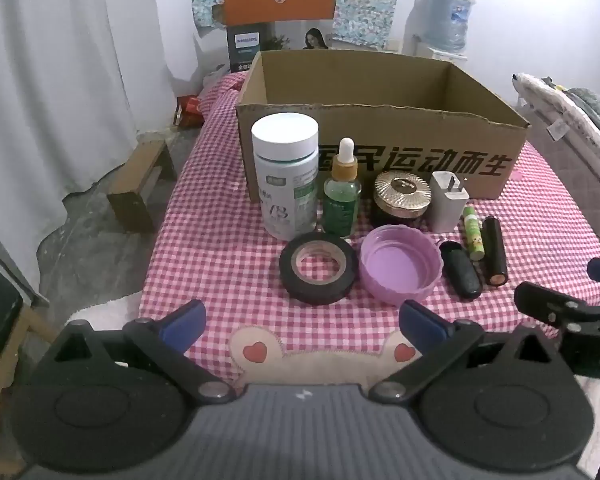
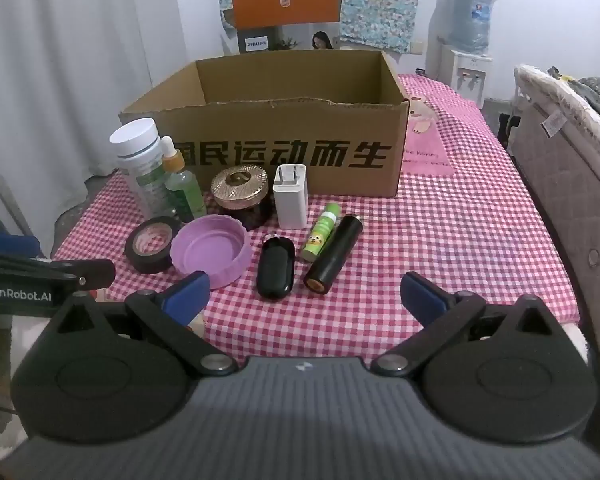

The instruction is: Organize rigid objects

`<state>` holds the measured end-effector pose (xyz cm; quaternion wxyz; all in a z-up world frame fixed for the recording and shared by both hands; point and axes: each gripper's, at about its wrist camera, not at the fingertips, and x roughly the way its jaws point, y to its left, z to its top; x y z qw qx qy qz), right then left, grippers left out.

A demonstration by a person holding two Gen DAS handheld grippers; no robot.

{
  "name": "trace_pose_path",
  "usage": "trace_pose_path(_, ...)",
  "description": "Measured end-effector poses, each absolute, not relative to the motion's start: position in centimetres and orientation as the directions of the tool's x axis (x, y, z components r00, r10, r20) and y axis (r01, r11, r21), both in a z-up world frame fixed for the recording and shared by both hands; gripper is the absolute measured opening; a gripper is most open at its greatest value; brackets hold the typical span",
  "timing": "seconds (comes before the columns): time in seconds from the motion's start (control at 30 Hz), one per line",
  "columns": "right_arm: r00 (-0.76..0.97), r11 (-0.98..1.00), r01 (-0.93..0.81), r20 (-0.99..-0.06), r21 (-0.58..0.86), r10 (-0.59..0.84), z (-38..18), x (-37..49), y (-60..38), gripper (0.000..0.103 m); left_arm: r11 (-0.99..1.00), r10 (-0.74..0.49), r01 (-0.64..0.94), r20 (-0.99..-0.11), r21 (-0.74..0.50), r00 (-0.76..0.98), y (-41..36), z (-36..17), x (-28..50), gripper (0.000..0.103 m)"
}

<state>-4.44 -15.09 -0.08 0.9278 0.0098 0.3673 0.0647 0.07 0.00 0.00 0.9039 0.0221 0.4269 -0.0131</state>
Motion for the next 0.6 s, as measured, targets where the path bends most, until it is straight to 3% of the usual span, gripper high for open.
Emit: trace_pose_path(0.6,0.719,0.991,-0.119,-0.683,0.067,0.132,0.21,-4.45,-15.14,0.102,0.999,0.007,0.027,-0.767,0.033,0.641,-0.06,-0.09,0.1,0.103)
